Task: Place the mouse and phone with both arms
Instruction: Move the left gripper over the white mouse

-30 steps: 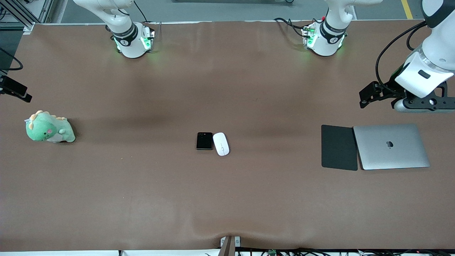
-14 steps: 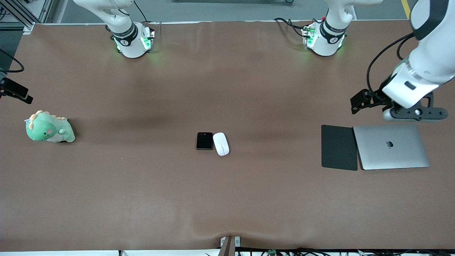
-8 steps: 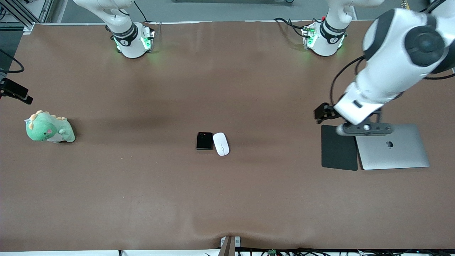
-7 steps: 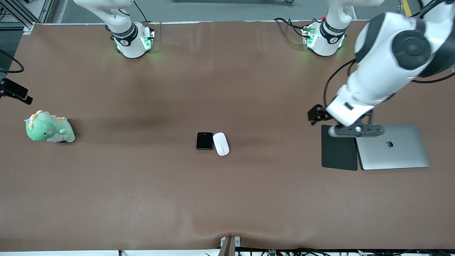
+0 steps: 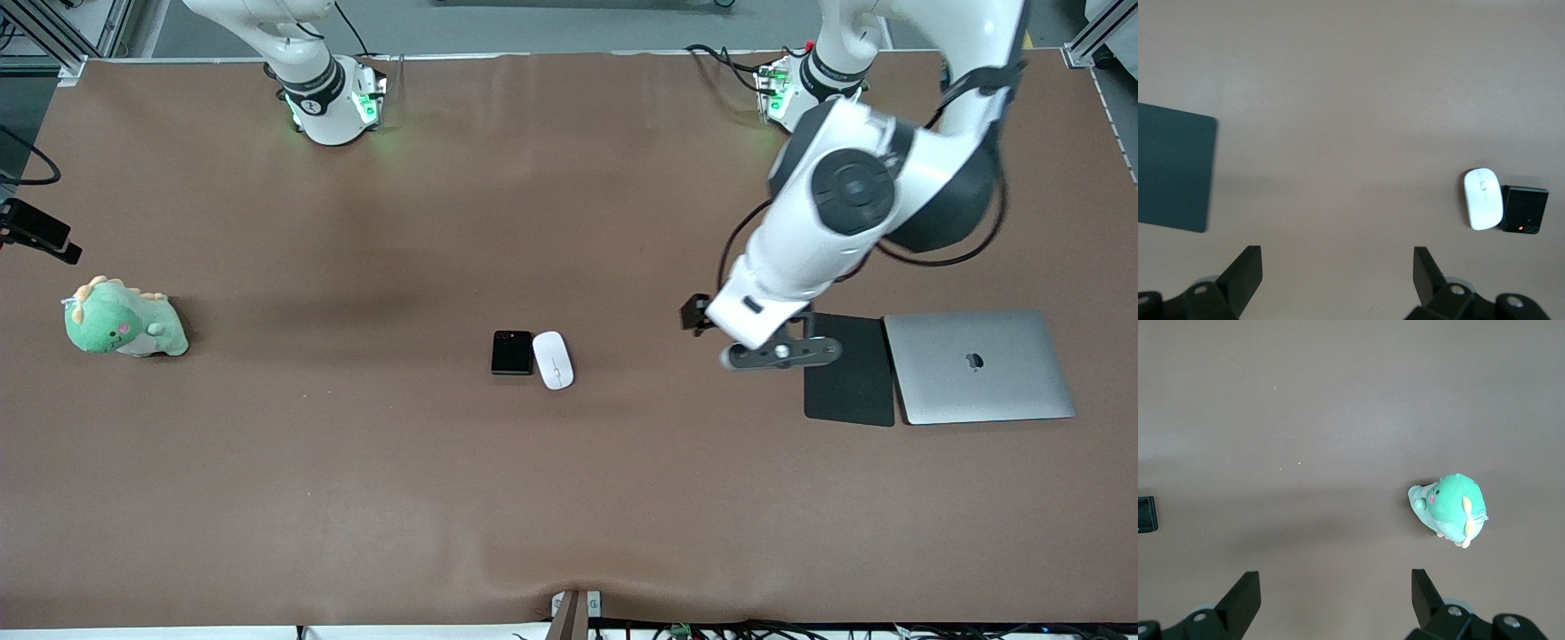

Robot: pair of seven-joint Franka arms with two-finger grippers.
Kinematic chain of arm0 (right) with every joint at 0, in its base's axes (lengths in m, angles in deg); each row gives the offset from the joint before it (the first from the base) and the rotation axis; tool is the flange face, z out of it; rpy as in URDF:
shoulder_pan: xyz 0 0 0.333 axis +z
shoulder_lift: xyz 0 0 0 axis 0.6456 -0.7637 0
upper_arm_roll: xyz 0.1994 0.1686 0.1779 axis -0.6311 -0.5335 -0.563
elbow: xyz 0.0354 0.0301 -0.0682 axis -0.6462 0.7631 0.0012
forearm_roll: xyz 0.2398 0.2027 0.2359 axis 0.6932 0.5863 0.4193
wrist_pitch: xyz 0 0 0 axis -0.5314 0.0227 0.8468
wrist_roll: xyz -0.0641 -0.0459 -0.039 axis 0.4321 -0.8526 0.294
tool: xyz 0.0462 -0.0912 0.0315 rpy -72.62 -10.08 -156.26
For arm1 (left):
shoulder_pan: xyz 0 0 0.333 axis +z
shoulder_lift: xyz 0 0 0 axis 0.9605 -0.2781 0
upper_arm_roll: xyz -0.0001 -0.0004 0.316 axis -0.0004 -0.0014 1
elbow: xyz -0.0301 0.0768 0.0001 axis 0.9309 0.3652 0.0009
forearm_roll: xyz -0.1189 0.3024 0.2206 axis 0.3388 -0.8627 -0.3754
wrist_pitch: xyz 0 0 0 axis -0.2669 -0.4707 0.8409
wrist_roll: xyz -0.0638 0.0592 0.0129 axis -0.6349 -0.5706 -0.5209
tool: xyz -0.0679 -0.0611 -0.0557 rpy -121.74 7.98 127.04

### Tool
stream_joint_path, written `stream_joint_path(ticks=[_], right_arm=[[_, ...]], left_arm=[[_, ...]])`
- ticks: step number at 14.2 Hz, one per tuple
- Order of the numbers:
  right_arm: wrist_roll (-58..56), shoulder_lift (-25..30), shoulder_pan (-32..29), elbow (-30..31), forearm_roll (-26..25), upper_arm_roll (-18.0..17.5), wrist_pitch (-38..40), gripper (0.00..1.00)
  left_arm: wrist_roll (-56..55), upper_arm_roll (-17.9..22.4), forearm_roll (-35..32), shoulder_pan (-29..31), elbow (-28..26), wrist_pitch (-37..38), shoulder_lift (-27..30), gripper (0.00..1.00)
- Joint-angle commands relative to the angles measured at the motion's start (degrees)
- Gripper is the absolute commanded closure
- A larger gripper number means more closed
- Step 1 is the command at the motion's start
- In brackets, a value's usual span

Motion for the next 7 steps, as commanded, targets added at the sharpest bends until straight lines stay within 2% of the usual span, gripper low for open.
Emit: stream_joint_path(ticks=[1, 5, 7], right_arm=[[-0.9, -0.6, -0.7, -1.2, -0.2, -0.3, 0.3, 0.00], [-1.0, -0.6, -0.7, -1.3, -0.1, -0.3, 0.3, 0.00], [-0.9, -0.6, -0.7, -1.3, -0.1, -0.3, 0.2, 0.00]], left_arm=[[-4.2, 0.5, -0.7, -2.6, 3.1, -3.5, -4.7, 0.00], [-7.5, 0.5, -0.8, -5.5, 3.3, -8.4, -8.6, 0.00], [-9.7, 0.6, -0.8, -7.4, 5.1, -10.0, -12.0, 0.00]])
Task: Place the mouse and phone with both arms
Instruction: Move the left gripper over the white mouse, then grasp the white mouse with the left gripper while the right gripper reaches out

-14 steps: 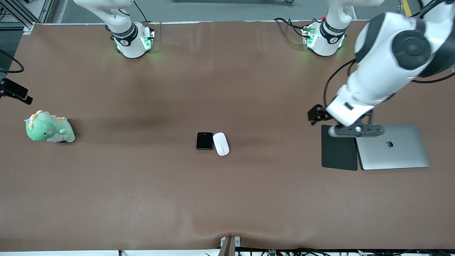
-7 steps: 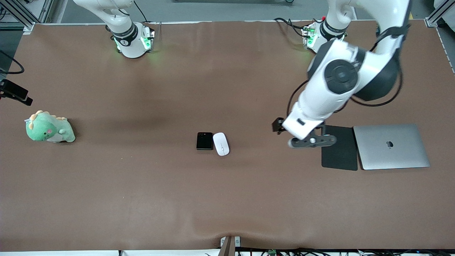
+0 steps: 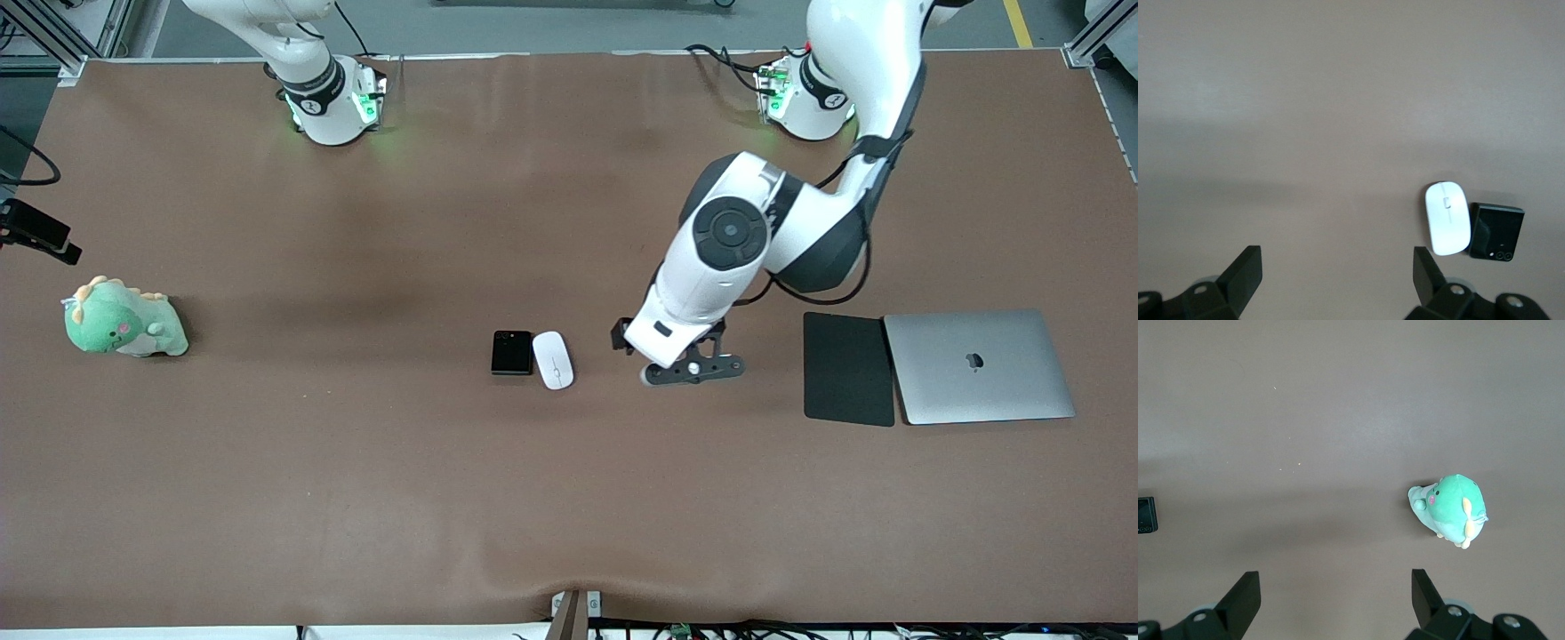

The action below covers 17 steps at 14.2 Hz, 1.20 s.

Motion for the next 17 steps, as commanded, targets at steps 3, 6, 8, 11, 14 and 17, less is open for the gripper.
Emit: stream_joint_path(ticks=[3, 6, 8, 11, 14, 17], right_arm=[[-0.9, -0.6, -0.7, -1.4, -0.1, -0.4, 0.3, 0.00], [-0.8, -0.6, -0.1, -1.0, -0.1, -0.4, 0.3, 0.00], [-0.4, -1.5, 0.7, -1.0, 0.0, -0.6, 0.1, 0.00], [0.5, -3.8, 4.4, -1.0, 1.6, -0.7, -1.0, 0.00], [0.5, -7.2, 4.6, 0.0, 8.7, -0.7, -2.4, 0.00], [0.6, -10.8, 7.2, 1.9, 9.5, -0.7, -7.8, 0.00]], left_arm=[[-5.9, 0.7, -0.8, -3.9, 9.7, -2.5, -9.9, 0.00], [-7.6, 3.6, -0.8, -7.5, 10.0, -7.7, -12.6, 0.00], [-7.6, 6.5, -0.8, -10.4, 11.3, -8.4, -15.3, 0.00], [-9.0, 7.3, -0.6, -12.0, 14.0, -12.6, -20.1, 0.00], [-9.4, 7.1, -0.5, -12.4, 15.5, -13.3, -21.8, 0.00], [-9.6, 6.7, 0.1, -12.7, 21.3, -14.2, -26.2, 0.00]])
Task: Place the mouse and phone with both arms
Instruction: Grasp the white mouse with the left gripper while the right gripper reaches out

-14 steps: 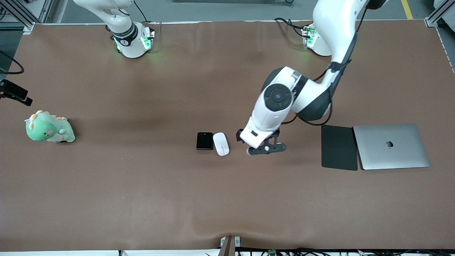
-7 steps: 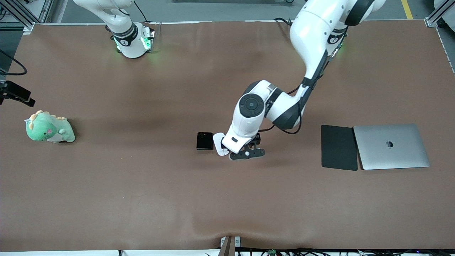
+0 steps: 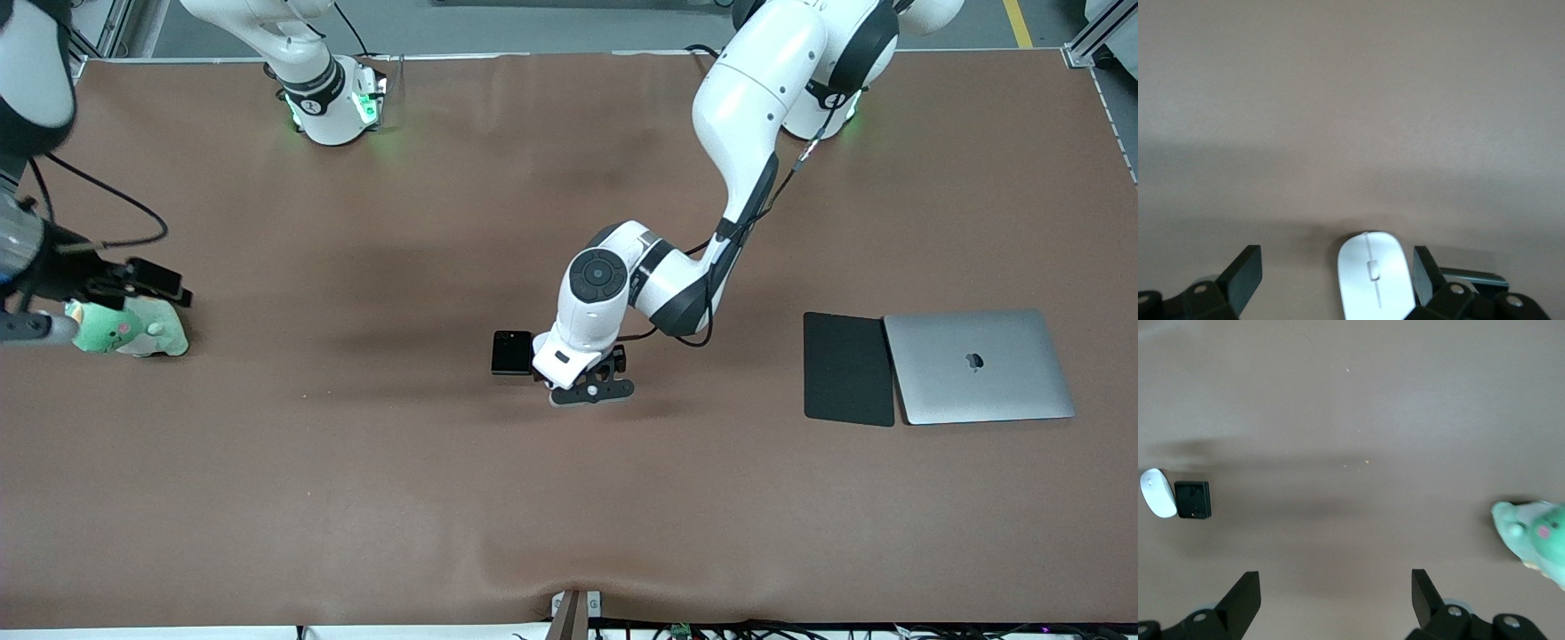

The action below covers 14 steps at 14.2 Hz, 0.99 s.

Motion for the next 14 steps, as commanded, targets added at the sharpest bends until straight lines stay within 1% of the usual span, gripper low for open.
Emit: stream_joint_path(ticks=[1, 2, 4, 7, 11, 13, 14], right_arm=[[0.6, -2.4, 2.4, 1.9, 1.1, 0.3, -4.5, 0.00], [1.6, -2.8, 3.2, 3.1, 1.4, 0.3, -6.5, 0.00], [3.5, -3.6, 5.5, 3.5, 1.5, 0.3, -8.0, 0.00], [6.3, -4.6, 8.5, 3.5, 1.4, 0.3, -9.2, 0.00], [6.4, -4.4, 8.1, 3.5, 1.4, 0.3, -7.8, 0.00], [6.4, -4.6, 8.6, 3.5, 1.3, 0.3, -8.5, 0.00], [6.3, -4.5, 9.3, 3.4, 0.8, 0.3, -8.9, 0.00]], left_arm=[[-1.3, 0.1, 1.1, -0.9, 6.4, -1.1, -4.5, 0.00], [-1.3, 0.0, 1.9, -0.9, 6.4, -2.2, -4.9, 0.00], [-1.5, -0.2, 3.8, -1.0, 6.4, -3.0, -5.8, 0.00], [-2.1, -1.6, 4.0, -1.2, 6.2, -3.0, -6.1, 0.00], [-3.4, -2.1, 5.2, -1.3, 5.3, -2.4, -6.0, 0.00], [-3.4, -2.1, 5.5, -1.3, 4.8, -1.8, -6.0, 0.00], [-3.4, -2.0, 5.4, -1.4, 4.8, 0.3, -6.1, 0.00]])
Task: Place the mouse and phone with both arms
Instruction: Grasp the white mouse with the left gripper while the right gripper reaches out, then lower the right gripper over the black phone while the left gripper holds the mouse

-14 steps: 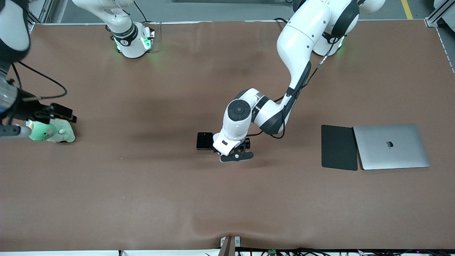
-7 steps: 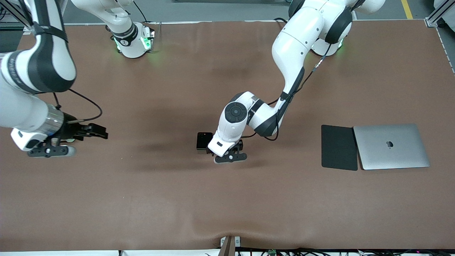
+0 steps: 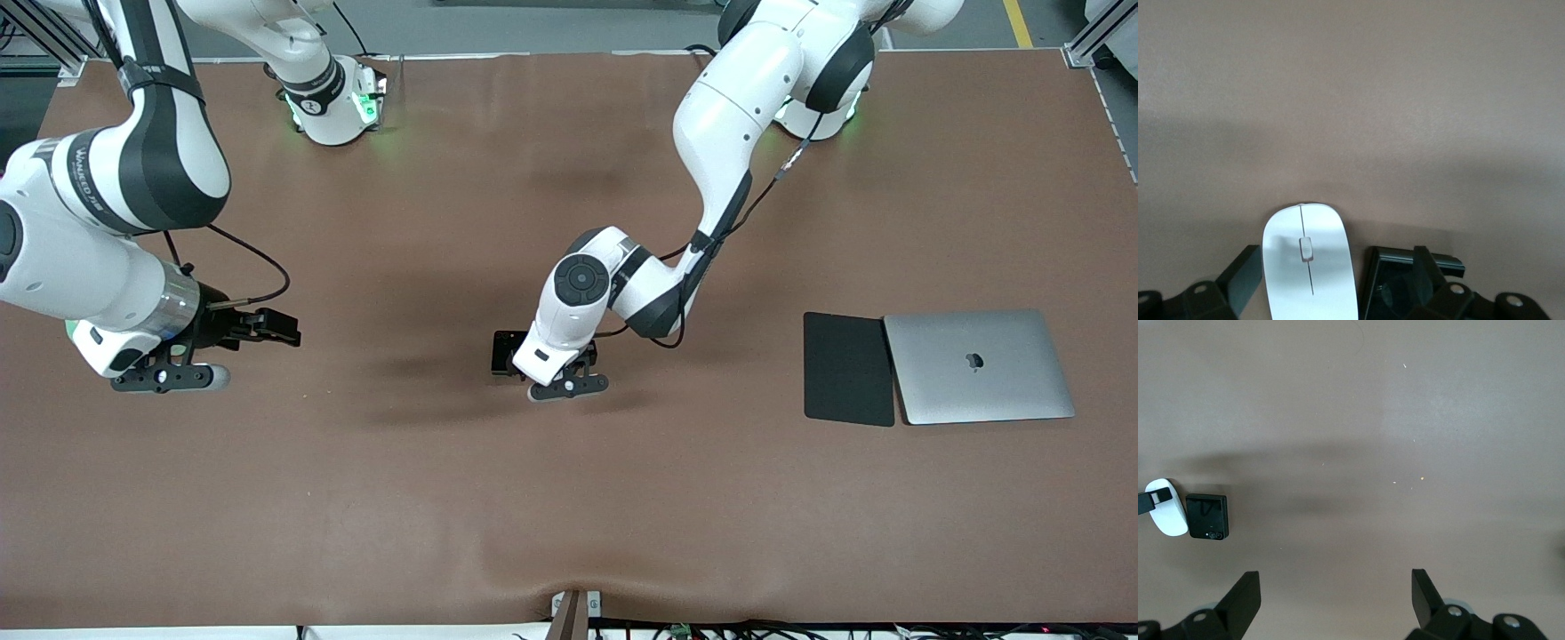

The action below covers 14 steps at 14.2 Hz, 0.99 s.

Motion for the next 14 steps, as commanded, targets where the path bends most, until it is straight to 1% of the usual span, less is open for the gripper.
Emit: stream_joint_path(ticks=[1, 2, 7, 8, 11, 14], right_arm=[[0.5, 0.4, 1.1, 0.1, 0.1, 0.1, -0.5, 0.00], [0.6, 0.5, 1.1, 0.2, 0.1, 0.1, -0.5, 0.00], [0.6, 0.0, 1.0, 0.2, 0.5, 0.1, -0.5, 0.00], [0.6, -0.9, 1.3, 0.0, 0.6, 0.1, -1.0, 0.00], [0.6, -4.7, 3.7, 0.0, 0.6, 0.1, -6.0, 0.00], [0.5, -5.6, 3.8, 0.1, 0.7, 0.0, -6.7, 0.00]], left_arm=[[-0.8, 0.4, 1.1, -0.4, 0.9, 4.5, -0.6, 0.00], [-0.8, 0.4, 1.1, -0.3, 0.9, 5.5, -0.6, 0.00], [-1.0, 0.4, 1.1, -1.0, 1.0, 5.7, -1.2, 0.00], [-1.0, 0.4, 1.1, -1.0, 1.1, 5.7, -1.3, 0.00], [-0.8, 0.6, 1.0, -1.1, 1.3, 5.5, -2.8, 0.00], [-0.9, 0.6, 1.0, -1.2, 1.1, 5.8, -2.8, 0.00]])
